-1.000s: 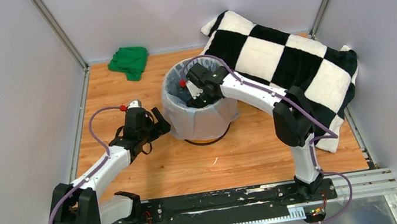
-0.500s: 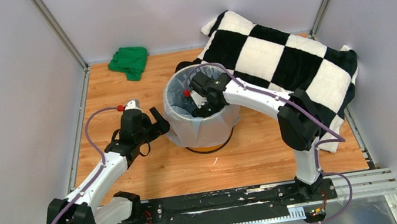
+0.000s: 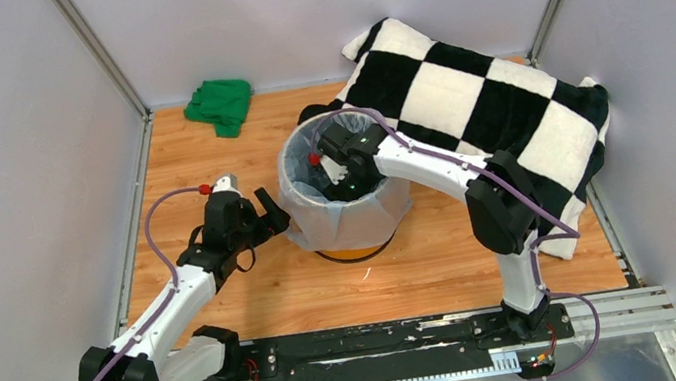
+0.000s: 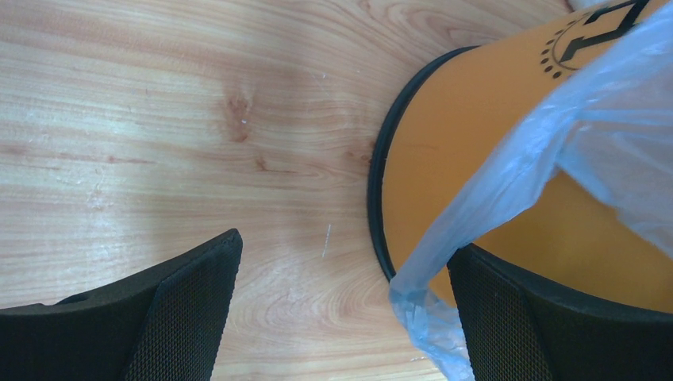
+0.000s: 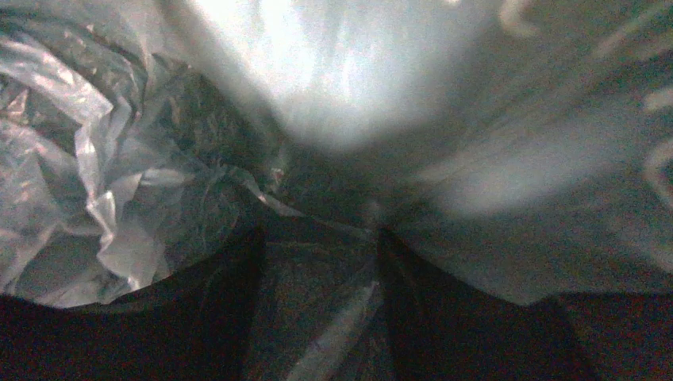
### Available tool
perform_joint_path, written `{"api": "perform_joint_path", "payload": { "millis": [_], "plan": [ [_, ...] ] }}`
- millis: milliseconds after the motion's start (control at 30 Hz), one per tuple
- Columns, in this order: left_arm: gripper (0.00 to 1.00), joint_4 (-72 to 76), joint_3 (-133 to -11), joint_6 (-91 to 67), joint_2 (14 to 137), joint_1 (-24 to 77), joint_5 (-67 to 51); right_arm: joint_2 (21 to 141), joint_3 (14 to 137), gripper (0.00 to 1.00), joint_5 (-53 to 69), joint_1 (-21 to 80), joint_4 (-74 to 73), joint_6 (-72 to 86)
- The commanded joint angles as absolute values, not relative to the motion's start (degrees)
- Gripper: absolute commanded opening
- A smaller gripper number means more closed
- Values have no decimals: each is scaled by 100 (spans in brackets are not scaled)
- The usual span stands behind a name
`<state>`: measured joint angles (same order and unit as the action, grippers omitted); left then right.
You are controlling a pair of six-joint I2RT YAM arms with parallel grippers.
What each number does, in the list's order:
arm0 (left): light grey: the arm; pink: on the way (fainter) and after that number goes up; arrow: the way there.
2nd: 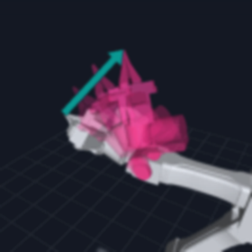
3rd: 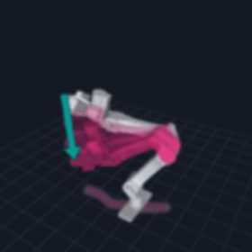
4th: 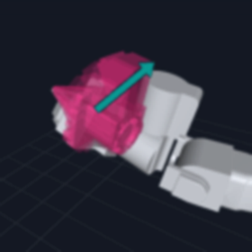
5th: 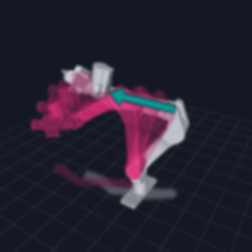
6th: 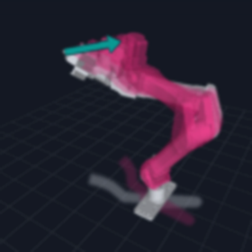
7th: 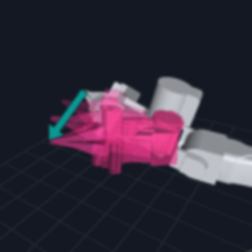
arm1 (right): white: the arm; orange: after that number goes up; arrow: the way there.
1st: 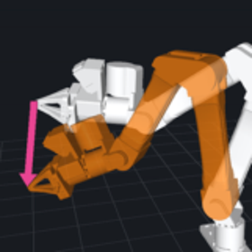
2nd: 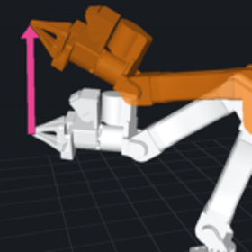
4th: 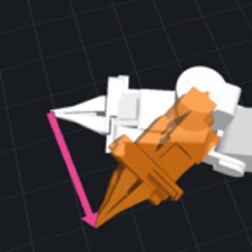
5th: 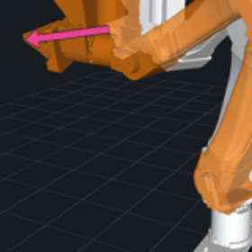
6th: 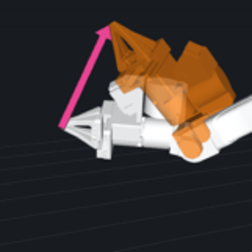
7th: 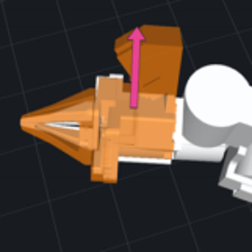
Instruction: Put the trash bags into the trash bin
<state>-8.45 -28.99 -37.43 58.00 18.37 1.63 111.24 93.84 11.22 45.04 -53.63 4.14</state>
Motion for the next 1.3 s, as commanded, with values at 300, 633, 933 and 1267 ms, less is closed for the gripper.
{"api": "perform_joint_path", "payload": {
  "millis": [300,633,933,1267],
  "plan": [
    [99,-791,-2760,-3623,5884,1793,75,11794,9375,57,1223,4632,-5259,582],
    [99,-849,-2835,-3647,5858,1792,35,11814,9089,57,1200,4632,-4967,639],
    [99,-1101,-3036,-3590,5648,1793,62,11858,8991,57,1145,4622,-4790,691],
    [99,-1409,-3097,-3544,5307,1793,217,12076,8873,57,1121,4623,-4664,734]
  ]
}}
